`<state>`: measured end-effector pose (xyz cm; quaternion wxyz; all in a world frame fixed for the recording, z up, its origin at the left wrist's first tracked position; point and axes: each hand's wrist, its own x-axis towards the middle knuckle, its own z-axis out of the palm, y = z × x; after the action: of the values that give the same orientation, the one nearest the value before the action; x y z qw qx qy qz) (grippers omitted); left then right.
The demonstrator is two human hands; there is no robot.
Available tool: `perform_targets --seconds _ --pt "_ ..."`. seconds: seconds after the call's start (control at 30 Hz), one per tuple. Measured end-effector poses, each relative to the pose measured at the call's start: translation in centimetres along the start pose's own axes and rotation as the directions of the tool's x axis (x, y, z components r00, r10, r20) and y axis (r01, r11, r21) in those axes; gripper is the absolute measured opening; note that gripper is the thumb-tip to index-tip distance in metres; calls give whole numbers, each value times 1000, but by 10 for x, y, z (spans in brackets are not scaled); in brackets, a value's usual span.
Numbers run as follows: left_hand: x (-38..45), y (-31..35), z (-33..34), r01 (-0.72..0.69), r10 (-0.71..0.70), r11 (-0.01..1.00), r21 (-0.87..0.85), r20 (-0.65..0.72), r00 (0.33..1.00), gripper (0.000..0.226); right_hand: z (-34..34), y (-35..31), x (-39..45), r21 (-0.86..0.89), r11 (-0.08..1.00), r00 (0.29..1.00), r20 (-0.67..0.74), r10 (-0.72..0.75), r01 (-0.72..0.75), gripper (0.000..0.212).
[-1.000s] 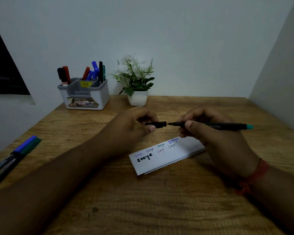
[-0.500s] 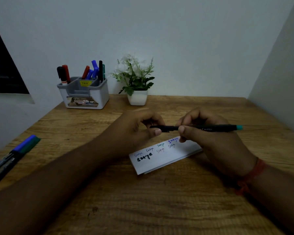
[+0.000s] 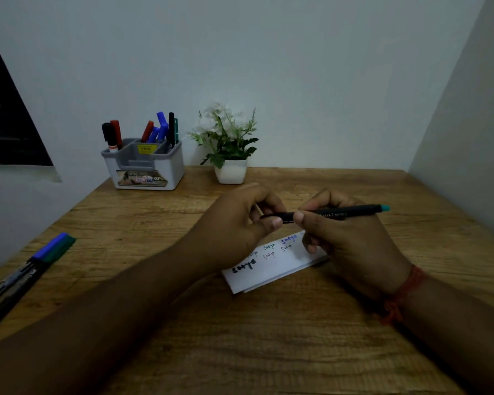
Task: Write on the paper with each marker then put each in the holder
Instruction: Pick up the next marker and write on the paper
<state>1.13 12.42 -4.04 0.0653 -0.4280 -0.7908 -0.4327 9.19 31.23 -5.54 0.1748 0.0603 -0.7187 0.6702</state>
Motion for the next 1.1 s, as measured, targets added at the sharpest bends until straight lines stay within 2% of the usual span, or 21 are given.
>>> perform_targets --seconds 0.1,0.2,0.27,0.33,0.43,0.5,0.6,0.73,0.87,0.97,1.1 --pt "3 -4 -4 -116 120 988 101 -30 992 10 1 -1 3 39 999 999 21 28 -29 20" --pt "1 -11 -14 -131 136 965 226 -7 991 20 6 -3 9 31 999 1000 -20 -8 8 13" --pt "2 -14 -22 -97 96 933 346 22 995 34 6 -6 18 -114 992 998 -31 -49 45 10" --pt "2 -15 -33 -46 39 877 479 24 999 49 9 -9 31 -254 965 997 55 -59 71 6" --pt "1 -23 -53 26 -50 750 660 17 999 66 26 -15 54 -365 926 986 162 -39 97 5" --pt "-6 -34 -69 78 -104 685 725 -9 995 72 46 -18 71 -462 882 983 182 -5 90 6" --pt "-25 -58 -97 159 -200 616 771 -42 979 84 75 -21 96 -614 784 981 191 38 89 14" --pt "-52 -95 -140 249 -317 515 820 -89 944 96 114 -27 133 -769 609 978 201 -58 194 20" --pt "-78 -123 -174 325 -391 444 835 -145 909 90 153 -34 173 -784 587 980 166 -114 201 18" --pt "-92 -136 -185 379 -424 455 806 -177 888 81 180 -41 205 -801 552 971 154 -180 230 13" --pt "-100 -143 -195 438 -446 511 740 -208 870 77 210 -51 243 -857 441 960 197 -197 266 19"
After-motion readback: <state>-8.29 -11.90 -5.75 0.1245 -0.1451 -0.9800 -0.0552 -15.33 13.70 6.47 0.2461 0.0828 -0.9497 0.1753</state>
